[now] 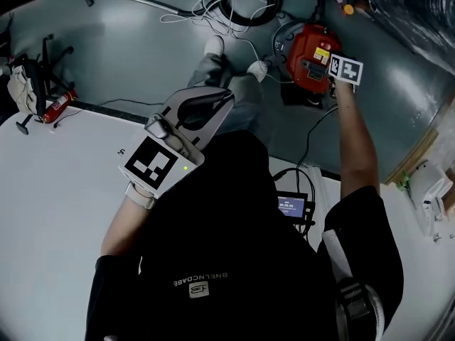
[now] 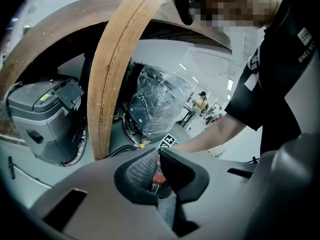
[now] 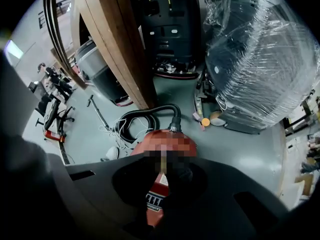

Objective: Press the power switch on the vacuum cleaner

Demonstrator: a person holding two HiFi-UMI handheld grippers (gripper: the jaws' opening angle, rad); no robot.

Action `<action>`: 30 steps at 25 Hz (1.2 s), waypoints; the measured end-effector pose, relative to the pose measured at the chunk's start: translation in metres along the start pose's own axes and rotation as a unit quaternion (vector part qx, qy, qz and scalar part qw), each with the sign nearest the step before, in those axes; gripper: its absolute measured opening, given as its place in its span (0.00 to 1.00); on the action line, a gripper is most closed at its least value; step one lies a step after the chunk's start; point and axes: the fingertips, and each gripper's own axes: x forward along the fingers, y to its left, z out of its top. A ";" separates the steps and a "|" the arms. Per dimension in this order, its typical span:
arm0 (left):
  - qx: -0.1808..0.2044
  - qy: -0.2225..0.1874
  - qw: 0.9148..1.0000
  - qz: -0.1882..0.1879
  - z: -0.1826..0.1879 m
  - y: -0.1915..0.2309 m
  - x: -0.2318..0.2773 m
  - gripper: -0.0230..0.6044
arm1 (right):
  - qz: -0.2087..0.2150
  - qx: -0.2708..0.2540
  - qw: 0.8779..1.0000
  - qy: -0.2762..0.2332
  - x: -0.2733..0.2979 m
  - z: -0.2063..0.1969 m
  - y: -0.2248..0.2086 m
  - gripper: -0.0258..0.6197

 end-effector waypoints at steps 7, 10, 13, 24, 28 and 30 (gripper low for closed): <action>-0.011 0.026 1.000 0.009 -0.027 0.014 0.009 0.06 | -0.006 0.039 0.999 0.008 0.042 -0.005 -0.006 0.09; -0.011 0.032 0.999 0.012 -0.036 0.018 0.016 0.06 | -0.019 0.044 0.999 0.009 0.056 -0.004 -0.011 0.09; -0.019 0.038 0.999 0.014 -0.041 0.020 0.020 0.06 | -0.028 0.043 0.998 0.019 0.067 -0.008 -0.018 0.09; -0.037 0.045 0.998 0.026 -0.053 0.027 0.026 0.06 | -0.021 0.051 0.998 0.021 0.083 -0.013 -0.029 0.09; -0.038 0.049 0.998 0.025 -0.056 0.026 0.026 0.06 | -0.022 0.057 0.998 0.024 0.085 -0.014 -0.030 0.09; -0.036 0.054 0.998 0.024 -0.055 0.024 0.024 0.06 | -0.026 0.055 0.998 0.027 0.080 -0.014 -0.029 0.09</action>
